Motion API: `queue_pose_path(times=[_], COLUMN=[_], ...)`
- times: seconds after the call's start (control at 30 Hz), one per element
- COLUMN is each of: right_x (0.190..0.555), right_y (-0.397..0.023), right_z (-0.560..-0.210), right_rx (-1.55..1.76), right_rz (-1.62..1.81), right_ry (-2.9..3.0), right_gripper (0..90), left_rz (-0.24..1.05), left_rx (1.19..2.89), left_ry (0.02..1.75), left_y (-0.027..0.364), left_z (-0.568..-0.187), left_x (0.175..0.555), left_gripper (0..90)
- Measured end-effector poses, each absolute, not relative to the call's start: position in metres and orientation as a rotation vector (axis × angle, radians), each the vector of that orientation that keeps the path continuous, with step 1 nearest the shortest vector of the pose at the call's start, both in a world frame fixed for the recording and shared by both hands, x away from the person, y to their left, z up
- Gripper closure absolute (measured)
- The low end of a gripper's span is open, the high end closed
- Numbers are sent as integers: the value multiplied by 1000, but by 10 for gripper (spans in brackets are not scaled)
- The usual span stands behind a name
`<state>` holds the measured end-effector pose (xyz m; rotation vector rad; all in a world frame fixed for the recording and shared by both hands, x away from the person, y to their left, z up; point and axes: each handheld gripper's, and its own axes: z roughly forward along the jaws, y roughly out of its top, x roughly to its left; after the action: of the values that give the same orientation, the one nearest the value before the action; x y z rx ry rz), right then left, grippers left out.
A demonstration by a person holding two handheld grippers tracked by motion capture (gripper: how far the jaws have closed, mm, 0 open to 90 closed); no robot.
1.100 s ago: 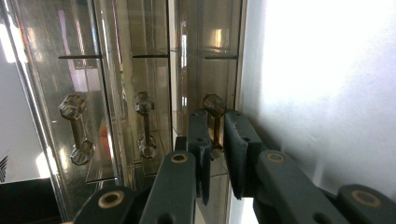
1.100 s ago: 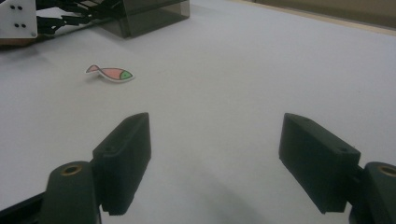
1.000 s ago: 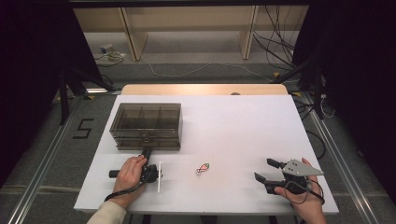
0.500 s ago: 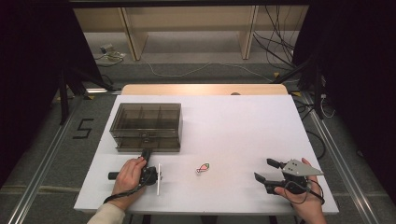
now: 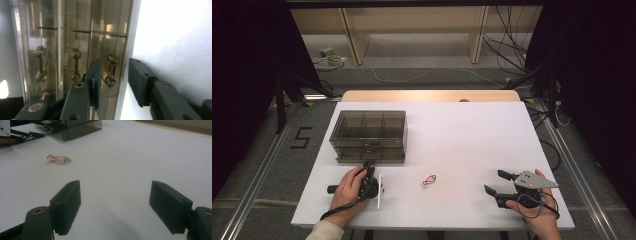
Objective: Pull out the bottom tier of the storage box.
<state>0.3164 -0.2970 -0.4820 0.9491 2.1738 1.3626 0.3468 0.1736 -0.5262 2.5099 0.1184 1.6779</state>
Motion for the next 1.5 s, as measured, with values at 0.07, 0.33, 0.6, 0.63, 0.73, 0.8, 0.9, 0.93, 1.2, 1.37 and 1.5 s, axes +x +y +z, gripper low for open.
queue_pose_path(times=[0.07,0.33,0.6,0.63,0.73,0.8,0.9,0.93,1.2,1.37,1.5], right_x=[316,316,316,316,316,316,316,316,316,316,316], right_y=[-297,-296,-296,-296,-296,-296,-295,-295,-295,-295,-295], right_z=[-482,-482,-482,-482,-482,-482,-482,-482,-482,-482,-482], right_rx=[948,951,951,951,951,951,951,951,950,947,941], right_rz=[1364,1362,1364,1364,1365,1365,1364,1364,1365,1369,1365], right_ry=[2174,2175,2175,2174,2173,2172,2173,2173,2173,2174,2176], right_gripper=[258,258,258,258,258,258,258,258,258,257,257], left_rz=[1660,1599,1542,1538,1501,1476,1456,1449,1341,1297,1264], left_rx=[2496,2455,2427,2423,2400,2385,2377,2372,2294,2272,2253], left_ry=[155,250,294,296,324,349,371,378,485,526,547], left_y=[175,177,177,176,177,177,179,179,184,185,186], left_z=[-523,-515,-514,-514,-512,-510,-509,-509,-504,-502,-501], left_x=[344,337,331,330,329,328,327,327,325,324,324], left_gripper=[596,531,498,497,488,482,473,470,449,423,412])
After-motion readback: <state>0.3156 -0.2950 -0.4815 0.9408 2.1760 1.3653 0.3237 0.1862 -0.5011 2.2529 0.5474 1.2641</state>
